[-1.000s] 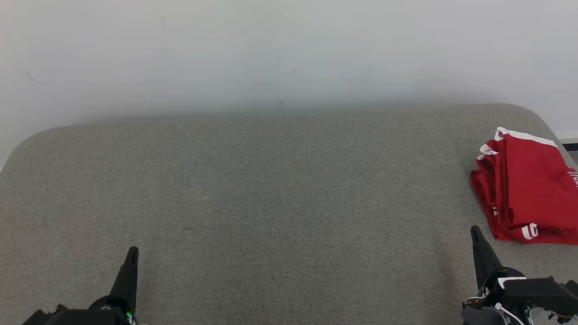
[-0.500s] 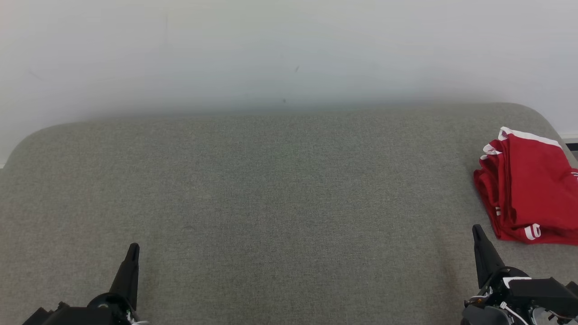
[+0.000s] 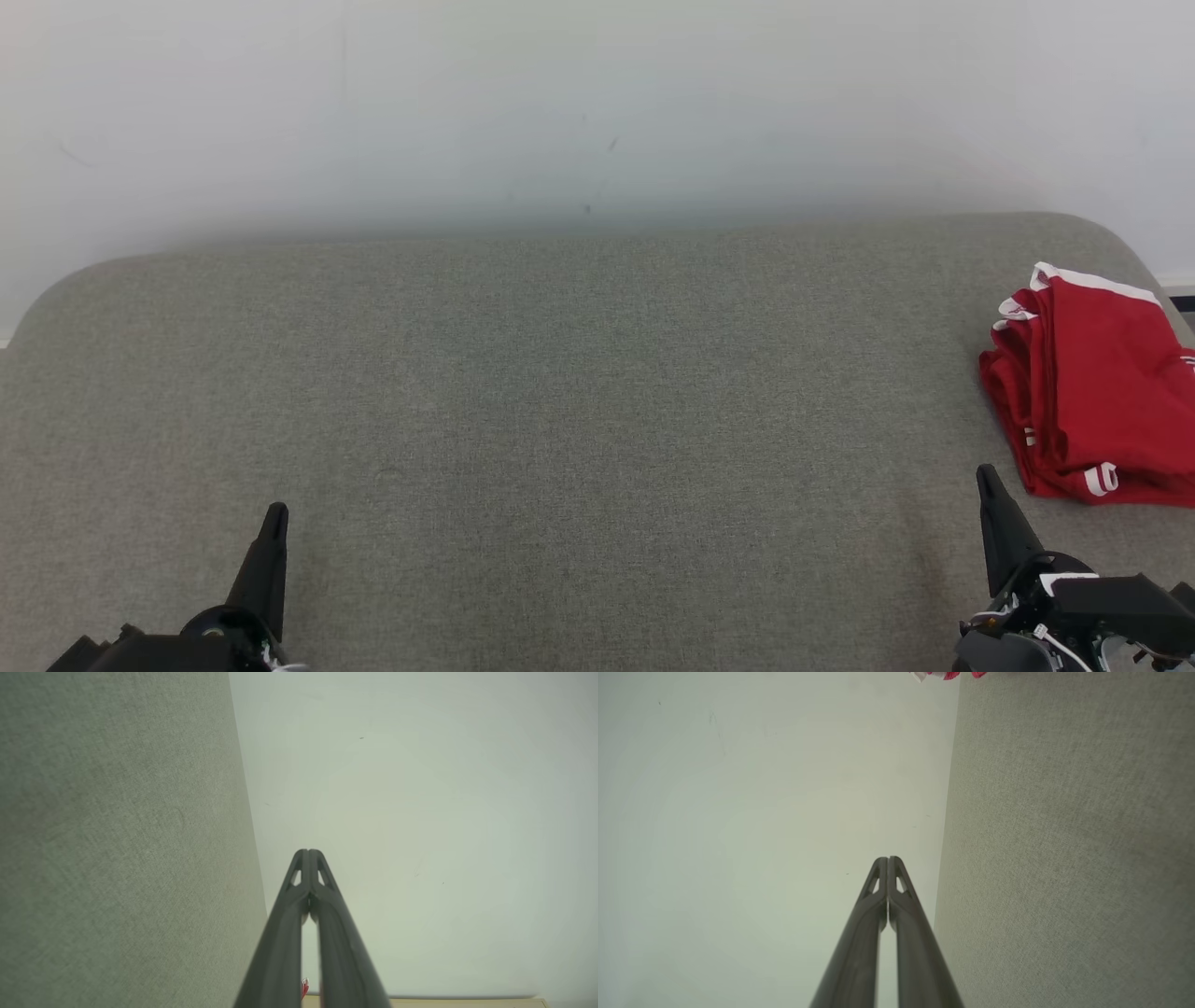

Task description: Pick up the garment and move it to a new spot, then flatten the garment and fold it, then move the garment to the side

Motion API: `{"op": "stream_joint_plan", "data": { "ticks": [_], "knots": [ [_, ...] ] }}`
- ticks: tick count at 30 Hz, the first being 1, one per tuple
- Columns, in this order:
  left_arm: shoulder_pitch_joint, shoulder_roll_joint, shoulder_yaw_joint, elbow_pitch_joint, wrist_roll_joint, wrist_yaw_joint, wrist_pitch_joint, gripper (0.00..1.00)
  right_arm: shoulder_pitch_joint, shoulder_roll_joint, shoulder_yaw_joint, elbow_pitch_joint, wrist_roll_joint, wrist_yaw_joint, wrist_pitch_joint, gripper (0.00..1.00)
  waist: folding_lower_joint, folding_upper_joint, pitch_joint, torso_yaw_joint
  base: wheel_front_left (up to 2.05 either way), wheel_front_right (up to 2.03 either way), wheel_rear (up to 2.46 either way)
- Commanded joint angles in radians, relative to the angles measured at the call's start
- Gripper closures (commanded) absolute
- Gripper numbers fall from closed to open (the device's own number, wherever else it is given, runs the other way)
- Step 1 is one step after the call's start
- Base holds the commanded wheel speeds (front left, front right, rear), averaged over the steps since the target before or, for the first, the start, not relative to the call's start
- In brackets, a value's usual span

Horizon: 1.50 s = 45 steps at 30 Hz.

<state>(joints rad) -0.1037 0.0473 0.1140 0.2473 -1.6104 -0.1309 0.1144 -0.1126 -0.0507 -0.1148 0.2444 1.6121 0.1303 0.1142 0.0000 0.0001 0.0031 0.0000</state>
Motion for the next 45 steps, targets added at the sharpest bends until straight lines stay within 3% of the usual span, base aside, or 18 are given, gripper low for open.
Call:
{"op": "stream_joint_plan", "data": {
  "ticks": [1, 45],
  "knots": [
    [-0.011, 0.006, 0.0, -0.004, -0.004, 0.0, 0.003, 1.0, 0.009, 0.002, -0.002, -0.002, 0.001, 0.001, 0.003, 1.0, 0.0, -0.0001, 0.0, 0.0, 0.0, 0.0, 0.0],
    [-0.011, 0.006, 0.0, -0.004, -0.005, 0.0, 0.003, 1.0, 0.008, 0.002, -0.001, -0.002, 0.002, 0.001, 0.003, 1.0, 0.0, -0.0001, 0.0, 0.0, 0.0, 0.0, 0.0]
  ]
}}
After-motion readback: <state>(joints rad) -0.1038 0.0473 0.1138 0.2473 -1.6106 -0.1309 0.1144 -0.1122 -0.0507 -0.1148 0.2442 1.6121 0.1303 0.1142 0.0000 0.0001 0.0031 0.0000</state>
